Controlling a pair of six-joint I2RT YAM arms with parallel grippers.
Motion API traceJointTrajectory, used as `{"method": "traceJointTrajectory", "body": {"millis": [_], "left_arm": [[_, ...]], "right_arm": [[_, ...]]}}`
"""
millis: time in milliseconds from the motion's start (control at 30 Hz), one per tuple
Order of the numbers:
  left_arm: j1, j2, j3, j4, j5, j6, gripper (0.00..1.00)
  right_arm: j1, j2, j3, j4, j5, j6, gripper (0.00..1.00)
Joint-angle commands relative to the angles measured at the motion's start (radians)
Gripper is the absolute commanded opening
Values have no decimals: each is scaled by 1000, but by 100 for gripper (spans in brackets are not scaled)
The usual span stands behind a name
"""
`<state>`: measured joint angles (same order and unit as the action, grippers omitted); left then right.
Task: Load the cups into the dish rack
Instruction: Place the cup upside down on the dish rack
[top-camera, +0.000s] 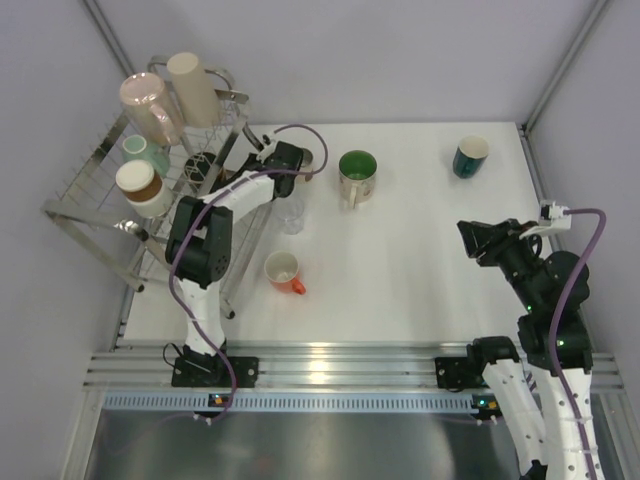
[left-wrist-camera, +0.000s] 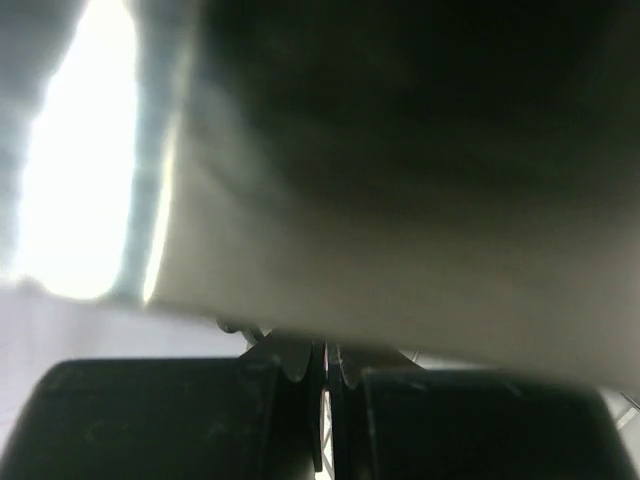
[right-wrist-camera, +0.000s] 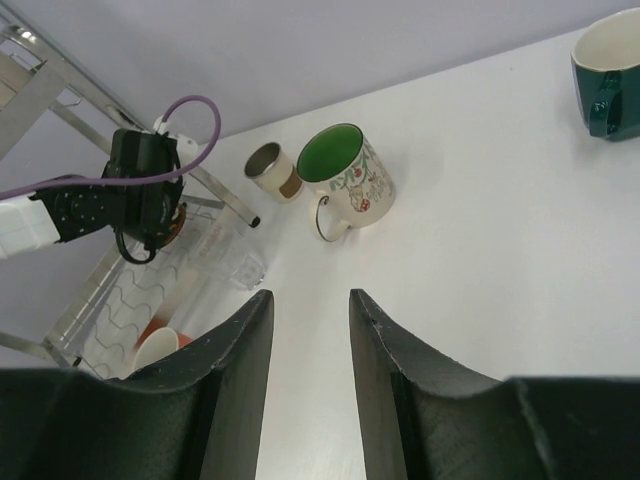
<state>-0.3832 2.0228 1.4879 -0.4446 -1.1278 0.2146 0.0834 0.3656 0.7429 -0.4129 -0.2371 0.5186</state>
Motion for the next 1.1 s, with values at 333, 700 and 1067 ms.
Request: {"method": "traceJointTrajectory", "body": {"millis": [333, 700, 1067], "left_arm": [[32, 51, 81, 29, -58, 28, 0], [63, 42, 91, 29, -73, 22, 0], [63, 36, 97, 27, -58, 17, 0]], "right_arm": [[19, -4, 56, 6, 24, -31, 37], [21, -10, 50, 3, 25, -37, 37], [21, -13, 39, 8, 25, -34, 37]]}}
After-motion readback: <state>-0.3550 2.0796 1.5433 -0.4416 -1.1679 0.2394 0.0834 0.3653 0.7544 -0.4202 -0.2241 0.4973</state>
